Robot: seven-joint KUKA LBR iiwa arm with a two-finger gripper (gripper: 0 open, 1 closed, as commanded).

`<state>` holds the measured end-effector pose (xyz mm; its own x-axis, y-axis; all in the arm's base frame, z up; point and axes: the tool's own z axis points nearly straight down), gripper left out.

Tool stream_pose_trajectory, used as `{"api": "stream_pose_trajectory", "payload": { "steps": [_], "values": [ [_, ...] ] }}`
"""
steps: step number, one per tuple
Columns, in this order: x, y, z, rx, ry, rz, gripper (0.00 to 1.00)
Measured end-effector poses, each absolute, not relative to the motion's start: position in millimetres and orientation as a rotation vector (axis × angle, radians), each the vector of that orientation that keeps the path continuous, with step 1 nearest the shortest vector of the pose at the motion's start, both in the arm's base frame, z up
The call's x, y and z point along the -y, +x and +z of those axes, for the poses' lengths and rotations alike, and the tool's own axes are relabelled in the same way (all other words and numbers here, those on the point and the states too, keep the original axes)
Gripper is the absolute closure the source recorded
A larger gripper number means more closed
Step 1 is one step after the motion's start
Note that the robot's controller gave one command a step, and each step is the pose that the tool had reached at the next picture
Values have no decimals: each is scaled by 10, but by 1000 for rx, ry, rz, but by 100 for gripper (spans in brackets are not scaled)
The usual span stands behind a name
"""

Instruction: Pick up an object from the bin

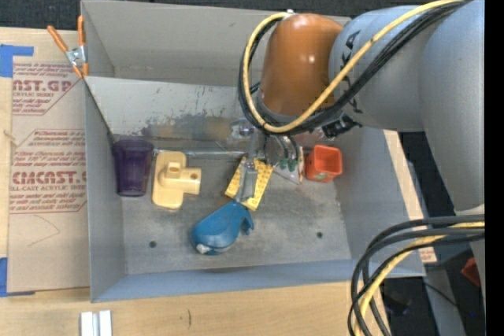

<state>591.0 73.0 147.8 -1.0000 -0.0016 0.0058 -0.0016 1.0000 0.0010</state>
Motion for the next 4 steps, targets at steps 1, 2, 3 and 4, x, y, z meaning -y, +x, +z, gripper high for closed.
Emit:
{"api": "stream_pose_trajectory", "payload": {
  "steps": [1, 2, 3, 4],
  "values": [
    [-729, 5930, 1523, 3143, 1, -3, 0],
    [-648, 5833, 1365, 3151, 83, -4, 0],
    [-567, 5540, 888, 3119, 413, 1, 0],
    [-632, 5435, 671, 3110, 470, 2, 0]
  ]
}}
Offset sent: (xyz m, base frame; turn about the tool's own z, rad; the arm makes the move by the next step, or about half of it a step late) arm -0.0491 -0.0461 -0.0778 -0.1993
